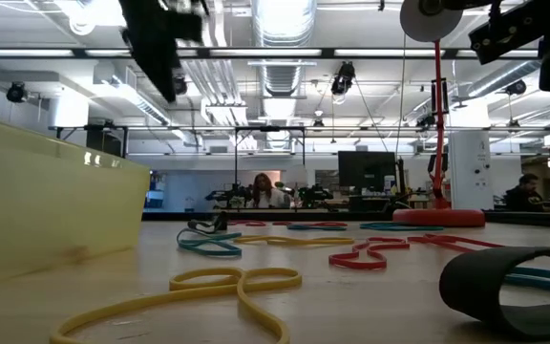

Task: Pick and place rubber bands into bin
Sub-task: Put the blue rubber band into the bin

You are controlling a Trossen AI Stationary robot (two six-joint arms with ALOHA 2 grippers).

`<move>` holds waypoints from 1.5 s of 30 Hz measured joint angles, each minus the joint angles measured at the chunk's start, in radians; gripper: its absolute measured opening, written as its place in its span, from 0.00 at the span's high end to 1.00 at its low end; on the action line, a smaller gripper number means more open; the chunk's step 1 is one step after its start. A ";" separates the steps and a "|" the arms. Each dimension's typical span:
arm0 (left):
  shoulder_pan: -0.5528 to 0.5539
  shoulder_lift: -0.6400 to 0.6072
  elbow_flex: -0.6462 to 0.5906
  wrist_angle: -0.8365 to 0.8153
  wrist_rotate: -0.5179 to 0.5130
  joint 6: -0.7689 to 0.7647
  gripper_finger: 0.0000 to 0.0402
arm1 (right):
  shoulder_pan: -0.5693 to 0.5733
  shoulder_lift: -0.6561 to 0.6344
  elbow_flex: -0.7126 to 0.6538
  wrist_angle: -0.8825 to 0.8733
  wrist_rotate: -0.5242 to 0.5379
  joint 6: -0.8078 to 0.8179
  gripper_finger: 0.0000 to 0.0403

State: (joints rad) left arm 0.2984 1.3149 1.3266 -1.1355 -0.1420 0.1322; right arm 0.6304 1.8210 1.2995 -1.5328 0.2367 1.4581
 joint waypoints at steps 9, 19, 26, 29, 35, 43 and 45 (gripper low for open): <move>-0.237 -0.269 0.058 -0.099 0.347 -0.329 1.00 | 0.000 0.000 0.000 0.043 0.006 0.048 0.58; -0.666 -0.359 -0.009 -0.137 0.302 -0.682 1.00 | 0.000 0.000 0.014 0.156 0.007 0.095 0.58; -0.819 -0.322 -0.249 0.076 0.301 -0.730 1.00 | 0.000 0.000 0.021 0.237 0.028 0.153 0.58; -0.825 -0.306 -0.383 0.281 0.354 -0.747 1.00 | -0.002 0.000 0.021 0.266 0.028 0.178 0.58; -0.847 -0.302 -0.597 0.645 0.456 -0.862 1.00 | 0.001 0.000 0.062 0.385 -0.017 0.135 0.58; -0.851 -0.312 -0.705 0.695 0.423 -1.011 0.99 | 0.009 0.005 0.088 0.797 -0.062 -0.309 0.58; -0.851 -0.302 -0.721 0.684 0.405 -1.029 0.96 | 0.008 0.011 0.091 0.823 -0.062 -0.371 0.58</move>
State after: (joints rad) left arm -0.5529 1.0126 0.6060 -0.4520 0.2632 -0.8970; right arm 0.6385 1.8322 1.3904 -0.7095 0.1744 1.0875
